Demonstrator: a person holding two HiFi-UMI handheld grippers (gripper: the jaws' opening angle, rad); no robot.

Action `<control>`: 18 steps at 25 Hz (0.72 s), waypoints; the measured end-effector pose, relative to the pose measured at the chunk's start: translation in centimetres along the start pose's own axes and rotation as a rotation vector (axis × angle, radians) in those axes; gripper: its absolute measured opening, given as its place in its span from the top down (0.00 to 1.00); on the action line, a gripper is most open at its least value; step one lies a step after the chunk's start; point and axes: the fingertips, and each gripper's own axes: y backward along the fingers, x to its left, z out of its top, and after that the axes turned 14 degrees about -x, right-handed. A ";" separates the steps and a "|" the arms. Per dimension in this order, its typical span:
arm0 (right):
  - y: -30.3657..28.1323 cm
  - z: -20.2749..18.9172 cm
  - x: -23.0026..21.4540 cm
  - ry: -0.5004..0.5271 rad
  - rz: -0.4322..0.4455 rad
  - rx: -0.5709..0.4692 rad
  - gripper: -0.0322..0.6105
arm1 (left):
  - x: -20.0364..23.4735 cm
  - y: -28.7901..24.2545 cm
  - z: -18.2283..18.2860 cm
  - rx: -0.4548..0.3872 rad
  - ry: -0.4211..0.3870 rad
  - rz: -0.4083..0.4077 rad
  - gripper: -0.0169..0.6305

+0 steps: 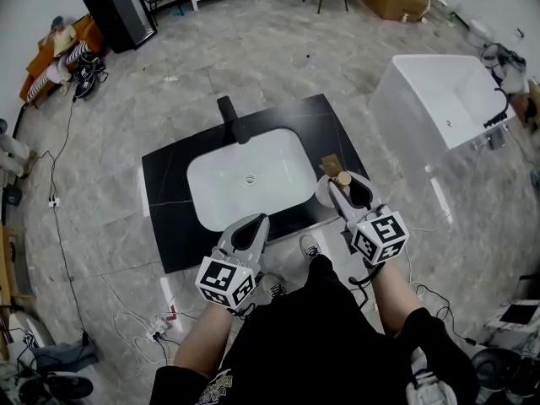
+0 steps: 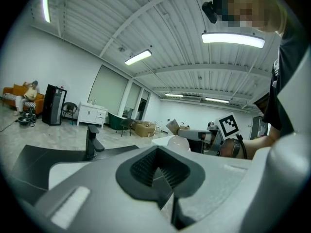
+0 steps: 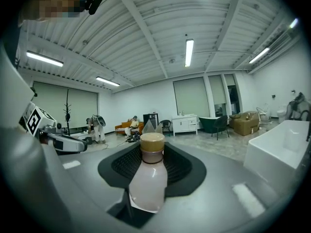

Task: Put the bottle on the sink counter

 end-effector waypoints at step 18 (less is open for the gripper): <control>-6.4 -1.5 -10.8 -0.009 0.095 0.018 0.69 | 0.0 -11.6 -1.1 0.011 -0.014 0.084 0.97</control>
